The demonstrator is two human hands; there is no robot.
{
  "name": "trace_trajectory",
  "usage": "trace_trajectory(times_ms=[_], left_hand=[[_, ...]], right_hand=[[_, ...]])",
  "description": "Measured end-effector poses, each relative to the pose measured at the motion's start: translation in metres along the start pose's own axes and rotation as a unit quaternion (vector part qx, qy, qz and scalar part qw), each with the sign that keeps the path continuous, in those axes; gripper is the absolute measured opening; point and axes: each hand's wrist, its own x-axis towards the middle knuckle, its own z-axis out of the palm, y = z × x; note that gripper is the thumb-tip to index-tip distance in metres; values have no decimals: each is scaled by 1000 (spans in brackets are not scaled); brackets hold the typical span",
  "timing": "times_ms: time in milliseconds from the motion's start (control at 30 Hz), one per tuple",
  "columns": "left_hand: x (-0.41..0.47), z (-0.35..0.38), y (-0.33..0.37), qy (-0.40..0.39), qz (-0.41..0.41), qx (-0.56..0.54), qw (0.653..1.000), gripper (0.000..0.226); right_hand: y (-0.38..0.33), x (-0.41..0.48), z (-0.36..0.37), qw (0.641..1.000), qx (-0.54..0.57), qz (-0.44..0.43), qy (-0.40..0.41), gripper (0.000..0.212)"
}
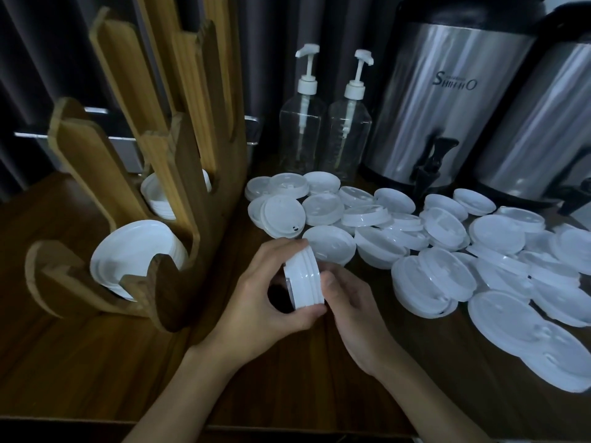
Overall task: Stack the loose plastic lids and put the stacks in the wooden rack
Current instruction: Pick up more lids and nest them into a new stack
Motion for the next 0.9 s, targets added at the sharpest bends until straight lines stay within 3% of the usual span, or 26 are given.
trace_trajectory(times_ms=[100,200,333,567,700,800,900], left_hand=[[-2,-3,-1,-3,-28,-6,1000,79],[-6,-8,-2,14,-59,14,998,77],[-8,-12,-5,48,-84,30,995,77],[-11,-13,-5,50,-95,35,994,77],[-10,-12,-2,49,-96,29,994,74],[-11,-13,0,49,-99,35,993,75],[-12,-14,2,54,-106,37,992,76]], right_hand=[[5,-1,1,995,-77,-32,51,51],[7,4,-6,952,-248,-84,161,33],[9,11,-6,914,-383,-57,120,59],[10,4,-5,871,-439,-113,188,51],[11,10,-4,845,-506,-65,158,57],[14,11,-5,852,-496,-71,151,39],[15,9,-6,867,-461,-83,171,35]])
